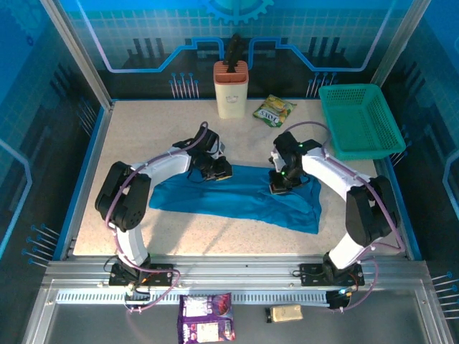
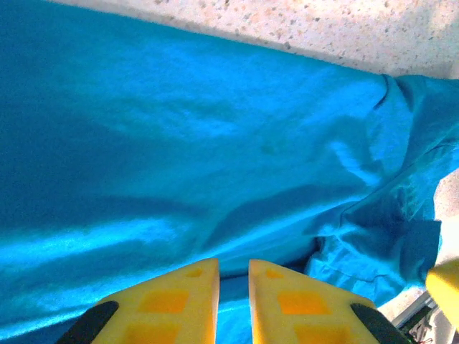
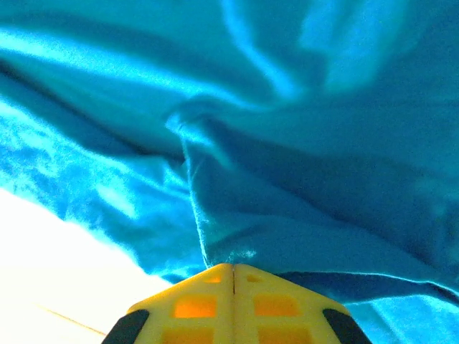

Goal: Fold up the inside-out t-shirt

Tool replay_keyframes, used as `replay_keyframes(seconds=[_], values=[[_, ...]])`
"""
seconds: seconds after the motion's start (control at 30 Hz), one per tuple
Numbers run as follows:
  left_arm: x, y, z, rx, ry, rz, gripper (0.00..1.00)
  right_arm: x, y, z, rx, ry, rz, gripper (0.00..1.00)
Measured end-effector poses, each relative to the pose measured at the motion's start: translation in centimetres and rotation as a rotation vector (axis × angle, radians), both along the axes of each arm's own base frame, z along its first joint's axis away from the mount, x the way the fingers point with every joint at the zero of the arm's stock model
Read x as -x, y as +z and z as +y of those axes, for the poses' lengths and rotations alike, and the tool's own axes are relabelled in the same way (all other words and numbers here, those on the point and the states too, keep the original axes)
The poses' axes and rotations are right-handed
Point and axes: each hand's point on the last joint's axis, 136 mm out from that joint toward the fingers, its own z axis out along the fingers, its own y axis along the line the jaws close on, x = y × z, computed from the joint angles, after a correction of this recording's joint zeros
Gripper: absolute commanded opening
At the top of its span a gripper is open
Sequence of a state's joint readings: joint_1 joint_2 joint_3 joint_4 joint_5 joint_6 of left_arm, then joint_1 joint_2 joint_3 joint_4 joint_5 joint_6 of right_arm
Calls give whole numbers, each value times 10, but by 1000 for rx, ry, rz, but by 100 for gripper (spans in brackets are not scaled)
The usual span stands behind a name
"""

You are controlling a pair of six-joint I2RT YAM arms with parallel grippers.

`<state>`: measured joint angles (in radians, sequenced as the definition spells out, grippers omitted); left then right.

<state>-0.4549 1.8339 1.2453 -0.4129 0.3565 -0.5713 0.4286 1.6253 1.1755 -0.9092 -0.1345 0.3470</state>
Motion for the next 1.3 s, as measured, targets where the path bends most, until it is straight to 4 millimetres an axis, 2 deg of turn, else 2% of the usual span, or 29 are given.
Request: replay_keyframes(seconds=[0.1, 0.2, 0.37, 0.47, 0.67, 0.8, 0.97, 1.13, 1.2, 1.3], values=[[-4, 1, -6, 8, -20, -7, 21, 16, -1, 8, -6, 1, 35, 18], [-5, 3, -14, 15, -50, -10, 21, 23, 3, 7, -19, -20, 58, 28], [-7, 11, -44, 27, -130, -21, 21, 18, 31, -3, -95, -77, -10, 32], [-4, 22, -74, 41, -196, -40, 21, 14, 38, -28, -114, -164, -45, 32], [19, 38, -141, 64, -344, -65, 21, 20, 10, -72, -108, -318, -4, 32], [41, 31, -170, 47, -412, -34, 21, 15, -2, -81, -155, -379, 11, 34], [61, -2, -178, 3, -441, 43, 20, -3, -10, -90, -174, -417, -15, 37], [70, -22, -171, -32, -430, 99, 20, -14, -18, -95, -192, -433, -35, 42], [73, -30, -167, -49, -422, 113, 18, -10, -28, -94, -203, -434, -10, 43], [76, -43, -156, -74, -394, 131, 18, 9, -42, -88, -232, -435, 53, 43]])
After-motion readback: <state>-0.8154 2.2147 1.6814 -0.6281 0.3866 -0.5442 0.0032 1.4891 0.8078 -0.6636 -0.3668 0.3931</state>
